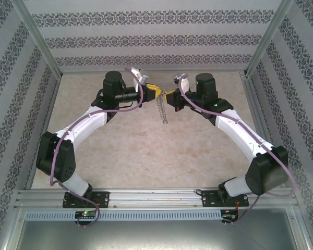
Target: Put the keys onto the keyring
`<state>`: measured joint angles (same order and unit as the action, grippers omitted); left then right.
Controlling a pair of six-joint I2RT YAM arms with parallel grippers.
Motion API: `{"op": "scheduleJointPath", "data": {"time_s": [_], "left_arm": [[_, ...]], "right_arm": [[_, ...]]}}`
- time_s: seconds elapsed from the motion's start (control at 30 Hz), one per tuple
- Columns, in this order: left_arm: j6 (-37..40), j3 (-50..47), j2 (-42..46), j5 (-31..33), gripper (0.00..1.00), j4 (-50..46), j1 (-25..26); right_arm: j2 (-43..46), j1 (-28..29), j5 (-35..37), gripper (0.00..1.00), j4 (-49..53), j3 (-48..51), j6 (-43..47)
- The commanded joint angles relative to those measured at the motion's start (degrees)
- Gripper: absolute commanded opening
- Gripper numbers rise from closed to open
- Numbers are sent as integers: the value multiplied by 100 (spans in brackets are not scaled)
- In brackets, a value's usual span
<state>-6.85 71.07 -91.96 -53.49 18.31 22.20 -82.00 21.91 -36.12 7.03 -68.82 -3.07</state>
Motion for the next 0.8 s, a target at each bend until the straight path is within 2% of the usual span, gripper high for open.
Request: {"op": "scheduleJointPath", "data": {"time_s": [0.0, 0.77], "left_arm": [[22, 216, 179, -107, 0, 76, 110], [158, 260, 190, -144, 0, -151, 127]], "right_arm": [[123, 35, -30, 0, -137, 37, -62], [254, -70, 80, 0, 150, -404, 90]]}}
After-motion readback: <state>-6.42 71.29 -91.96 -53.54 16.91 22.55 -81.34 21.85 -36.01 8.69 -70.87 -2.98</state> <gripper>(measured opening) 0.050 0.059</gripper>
